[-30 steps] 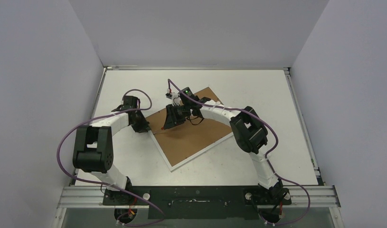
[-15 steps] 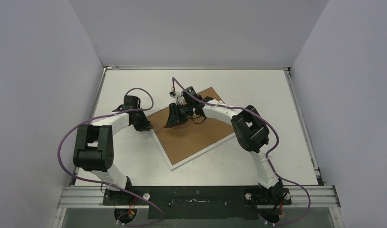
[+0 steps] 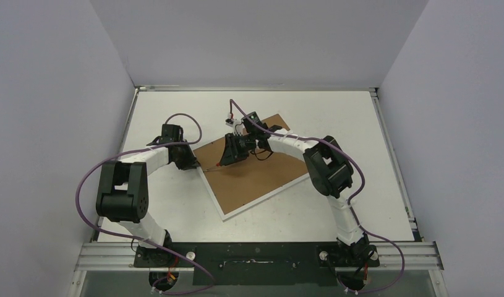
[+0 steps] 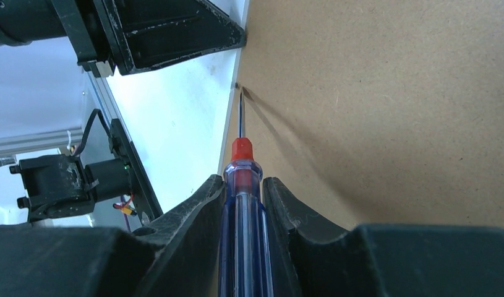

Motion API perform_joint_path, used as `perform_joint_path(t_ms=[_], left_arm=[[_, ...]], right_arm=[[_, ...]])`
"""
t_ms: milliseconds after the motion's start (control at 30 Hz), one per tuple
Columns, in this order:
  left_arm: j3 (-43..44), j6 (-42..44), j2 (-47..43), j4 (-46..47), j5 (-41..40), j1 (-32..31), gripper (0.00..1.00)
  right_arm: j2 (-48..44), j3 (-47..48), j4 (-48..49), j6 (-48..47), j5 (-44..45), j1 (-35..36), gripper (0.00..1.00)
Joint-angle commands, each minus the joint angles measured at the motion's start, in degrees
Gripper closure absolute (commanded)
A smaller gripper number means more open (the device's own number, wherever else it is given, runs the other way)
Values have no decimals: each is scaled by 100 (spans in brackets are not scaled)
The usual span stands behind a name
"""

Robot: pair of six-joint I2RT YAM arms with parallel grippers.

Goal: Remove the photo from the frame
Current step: Release the photo frame item from the photo frame.

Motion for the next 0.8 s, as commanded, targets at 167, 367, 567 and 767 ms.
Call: perform_joint_path(t_ms=[167,367,567,767], left_arm=[[-123,348,335,295,39,-113,100],[-89,406,401,255,94,-222,100],[-104,413,426,219,74,-256,100],[-95,414,424,244,113,-260,100]], right_arm=[[37,145,-930,-556,203,86,100],[252,302,-712,-285,351,87,100],[354,309,-555,-153,187,191,100],[486,233,-204,108,91,235,100]])
